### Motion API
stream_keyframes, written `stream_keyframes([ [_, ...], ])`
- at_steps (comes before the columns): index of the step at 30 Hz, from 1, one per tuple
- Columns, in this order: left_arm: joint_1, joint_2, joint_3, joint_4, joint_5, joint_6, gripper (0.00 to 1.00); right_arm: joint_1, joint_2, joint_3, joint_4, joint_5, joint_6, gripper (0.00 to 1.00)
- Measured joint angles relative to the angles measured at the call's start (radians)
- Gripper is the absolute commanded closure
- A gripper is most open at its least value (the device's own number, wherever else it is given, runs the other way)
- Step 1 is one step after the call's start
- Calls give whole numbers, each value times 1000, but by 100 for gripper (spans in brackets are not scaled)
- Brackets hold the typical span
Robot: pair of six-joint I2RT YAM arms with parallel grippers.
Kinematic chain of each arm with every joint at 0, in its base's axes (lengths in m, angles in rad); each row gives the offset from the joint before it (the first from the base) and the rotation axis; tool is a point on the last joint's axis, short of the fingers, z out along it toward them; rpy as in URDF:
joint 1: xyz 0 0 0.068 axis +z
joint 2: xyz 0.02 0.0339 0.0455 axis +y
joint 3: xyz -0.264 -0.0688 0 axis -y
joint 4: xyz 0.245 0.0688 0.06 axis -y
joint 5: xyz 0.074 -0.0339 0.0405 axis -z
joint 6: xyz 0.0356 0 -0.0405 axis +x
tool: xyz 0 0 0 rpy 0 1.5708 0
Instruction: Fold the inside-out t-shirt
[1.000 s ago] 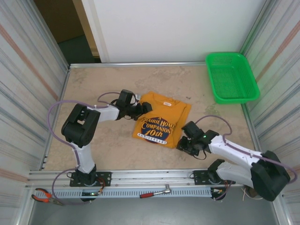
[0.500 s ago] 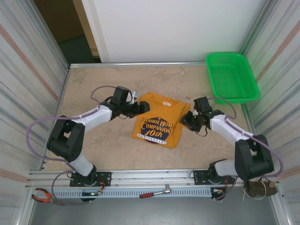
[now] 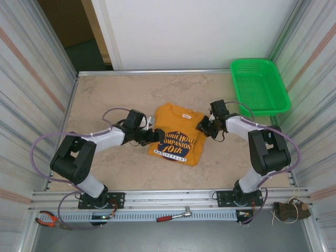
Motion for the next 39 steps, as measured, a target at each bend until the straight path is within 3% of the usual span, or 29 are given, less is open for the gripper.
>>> stream_keyframes([
  [9, -37, 13, -76, 65, 1, 22, 24, -101, 10, 29, -19, 0, -35, 100],
  [11, -47, 21, -77, 89, 2, 22, 24, -105, 20, 55, -34, -3, -43, 73],
  [12, -51, 23, -77, 98, 2, 21, 24, -105, 27, 69, -38, -3, -51, 65],
  [15, -56, 19, -76, 99, -1, 19, 24, -105, 21, 82, -45, 9, -82, 57],
  [19, -60, -22, -64, 34, -17, 11, 23, -105, -71, 44, -88, 29, -104, 58],
  [22, -62, -61, -8, -27, -41, 3, 23, -86, -174, -14, -100, 41, -104, 68],
  [27, -60, -33, 158, -9, -53, -11, 23, 69, -236, -76, -91, 89, -54, 83],
  [32, -60, 97, 210, 96, -13, -38, 23, 198, -200, -97, -53, 117, -5, 84],
  [39, -82, 157, 36, 228, 16, -103, 23, 209, -150, -182, -24, 133, 3, 82],
])
